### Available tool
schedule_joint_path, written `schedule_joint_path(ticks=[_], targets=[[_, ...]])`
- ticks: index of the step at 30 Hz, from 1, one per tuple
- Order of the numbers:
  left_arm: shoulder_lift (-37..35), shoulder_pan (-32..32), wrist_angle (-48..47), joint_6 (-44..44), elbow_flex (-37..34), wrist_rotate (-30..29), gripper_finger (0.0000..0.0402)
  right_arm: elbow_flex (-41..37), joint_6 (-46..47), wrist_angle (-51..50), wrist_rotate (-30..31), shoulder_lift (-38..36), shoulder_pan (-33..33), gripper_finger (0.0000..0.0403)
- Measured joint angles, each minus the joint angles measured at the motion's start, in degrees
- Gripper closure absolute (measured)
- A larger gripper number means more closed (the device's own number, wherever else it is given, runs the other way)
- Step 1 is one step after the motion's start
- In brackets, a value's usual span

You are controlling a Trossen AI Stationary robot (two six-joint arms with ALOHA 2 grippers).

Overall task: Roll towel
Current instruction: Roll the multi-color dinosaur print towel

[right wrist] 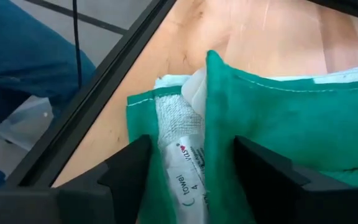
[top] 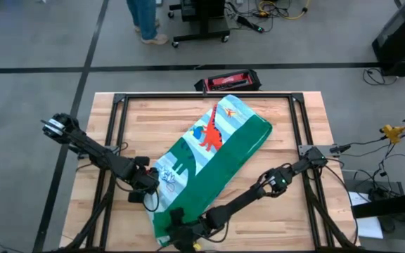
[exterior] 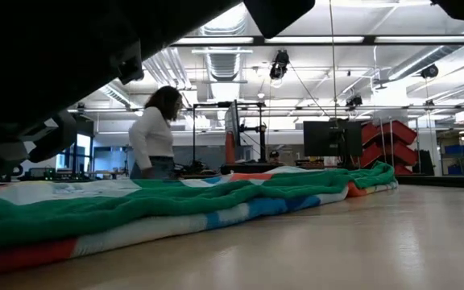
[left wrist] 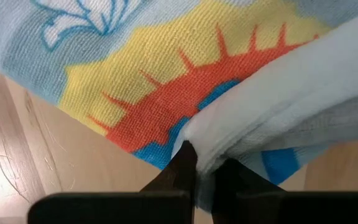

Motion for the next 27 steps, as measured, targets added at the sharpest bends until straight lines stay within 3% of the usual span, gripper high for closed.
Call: schedule_joint_path(ticks=[7, 14, 24, 27], targets=[[0.00, 0.00, 0.24, -0.02, 0.00, 0.00, 0.0397, 0.85, 4.44, -0.74, -0.17, 0.07, -0.61, 0.0380], [0.00, 0.00, 0.24, -0.02, 0.00, 0.00, 0.0397, 3.69, 8.93, -1.13, 2.63, -1.03, 0.14, 0.0396], [0.00, 0.00, 0.45, -0.02, 0.00, -0.06, 0.0397, 4.46, 24.28, -4.00, 19.77, -3.44, 2.94, 0.0400], [-0.02, 0.00, 0.67, -0.02, 0.00, -0.06, 0.0397, 4.50, 34.15, -4.19, 23.98, -3.69, 3.40, 0.0400]])
